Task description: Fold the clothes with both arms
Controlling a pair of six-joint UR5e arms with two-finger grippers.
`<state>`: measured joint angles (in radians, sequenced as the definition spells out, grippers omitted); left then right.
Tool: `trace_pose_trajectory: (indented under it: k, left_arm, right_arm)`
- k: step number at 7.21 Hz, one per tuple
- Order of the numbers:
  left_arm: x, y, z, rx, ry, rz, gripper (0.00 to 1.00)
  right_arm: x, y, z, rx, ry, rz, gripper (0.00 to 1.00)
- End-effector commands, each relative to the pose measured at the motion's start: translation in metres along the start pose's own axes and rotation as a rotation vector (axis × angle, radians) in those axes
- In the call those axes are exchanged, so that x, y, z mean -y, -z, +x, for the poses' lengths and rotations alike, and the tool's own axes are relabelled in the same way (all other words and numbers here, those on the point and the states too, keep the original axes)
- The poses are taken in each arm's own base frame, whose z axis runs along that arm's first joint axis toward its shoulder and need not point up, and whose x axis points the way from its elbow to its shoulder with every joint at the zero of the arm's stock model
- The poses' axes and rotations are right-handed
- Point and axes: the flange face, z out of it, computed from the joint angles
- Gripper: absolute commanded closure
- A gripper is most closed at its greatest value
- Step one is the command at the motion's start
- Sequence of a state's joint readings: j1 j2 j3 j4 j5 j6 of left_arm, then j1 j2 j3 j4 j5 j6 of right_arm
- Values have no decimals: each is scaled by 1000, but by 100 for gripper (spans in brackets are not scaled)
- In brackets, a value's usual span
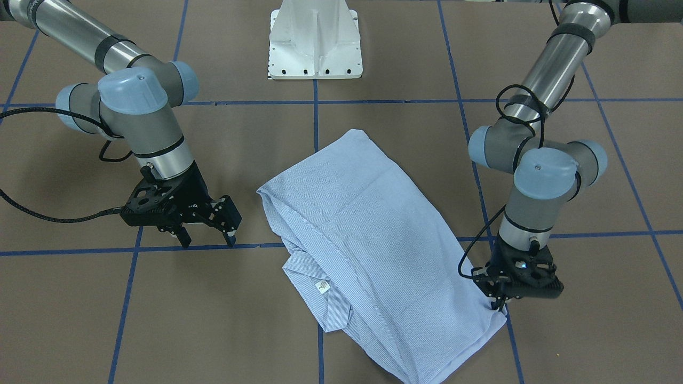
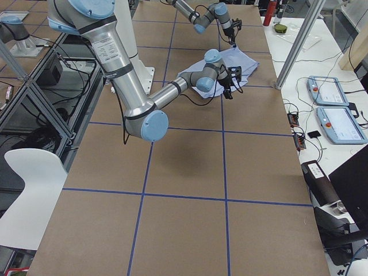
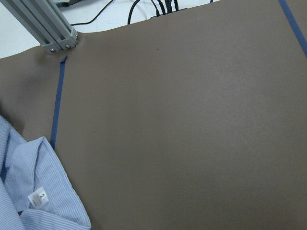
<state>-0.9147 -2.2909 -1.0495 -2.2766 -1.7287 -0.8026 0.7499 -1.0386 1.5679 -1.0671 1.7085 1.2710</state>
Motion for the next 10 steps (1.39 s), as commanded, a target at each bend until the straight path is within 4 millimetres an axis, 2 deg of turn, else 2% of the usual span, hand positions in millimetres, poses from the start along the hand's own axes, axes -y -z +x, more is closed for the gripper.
trace_pose_trajectory:
  k: [1, 2, 3, 4, 5, 6, 7, 9, 10]
  left_arm:
    - [43, -24, 22, -19, 2, 31, 100]
    - [46, -22, 20, -20, 3, 35, 100]
    - [50, -18, 14, -31, -9, 46, 1]
    - [50, 8, 10, -104, -51, 71, 0]
    - [26, 27, -6, -170, -58, 43, 0]
    - [16, 43, -17, -188, -57, 31, 0]
    - [10, 59, -19, -191, -49, 35, 0]
    - [4, 77, -19, -197, -46, 40, 0]
    - [1, 78, -11, -207, -26, 35, 0]
  right_arm:
    - [-9, 6, -12, 22, -31, -7, 0]
    - [-15, 6, -27, 32, -30, -11, 0]
    - [-18, 7, -32, 37, -46, -14, 0]
    - [-23, 8, -43, 49, -73, -16, 0]
    - [-45, 7, -72, 51, -101, -9, 0]
    - [-68, 8, -111, -3, -141, -9, 0]
    - [-98, 4, -131, -57, -214, -10, 0]
    - [-158, -8, -135, -92, -317, -44, 3]
    - [-180, -18, -125, -163, -315, -42, 4]
